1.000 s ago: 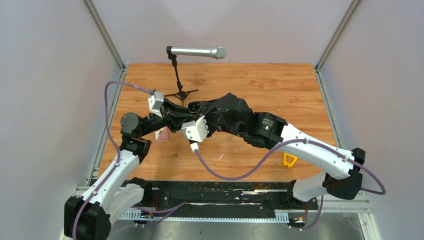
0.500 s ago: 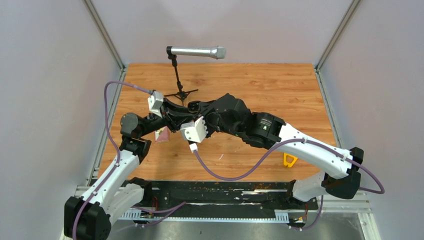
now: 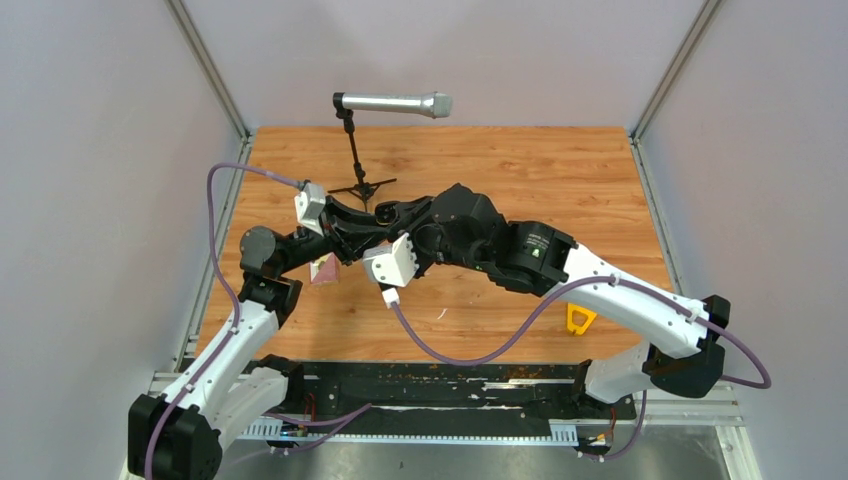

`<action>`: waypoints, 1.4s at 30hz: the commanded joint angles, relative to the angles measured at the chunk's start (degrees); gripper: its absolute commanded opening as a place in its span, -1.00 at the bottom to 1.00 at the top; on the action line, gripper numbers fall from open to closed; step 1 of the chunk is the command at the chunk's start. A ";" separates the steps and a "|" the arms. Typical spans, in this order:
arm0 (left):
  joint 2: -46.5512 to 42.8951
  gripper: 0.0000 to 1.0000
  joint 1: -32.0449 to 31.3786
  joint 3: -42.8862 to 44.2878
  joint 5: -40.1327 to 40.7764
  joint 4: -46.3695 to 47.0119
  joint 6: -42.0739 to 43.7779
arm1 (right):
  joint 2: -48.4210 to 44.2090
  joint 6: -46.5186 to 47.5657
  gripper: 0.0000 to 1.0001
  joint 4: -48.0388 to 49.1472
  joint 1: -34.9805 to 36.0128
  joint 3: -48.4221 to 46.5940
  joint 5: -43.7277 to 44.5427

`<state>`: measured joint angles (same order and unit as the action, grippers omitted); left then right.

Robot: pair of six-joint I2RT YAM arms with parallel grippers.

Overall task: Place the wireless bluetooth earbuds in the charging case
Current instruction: Place the earbud in the charging case, then close the charging case.

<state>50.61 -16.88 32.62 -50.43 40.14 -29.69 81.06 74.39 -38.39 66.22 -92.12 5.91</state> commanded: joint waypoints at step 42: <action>0.11 -1.00 -0.35 3.66 -9.94 -11.48 15.63 | 20.49 -35.55 0.79 -33.21 -24.99 -25.26 -48.11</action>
<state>51.31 -16.91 33.06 -59.79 29.21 -16.25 99.57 39.07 -73.60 41.17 -117.36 -38.22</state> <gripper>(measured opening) 0.356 0.887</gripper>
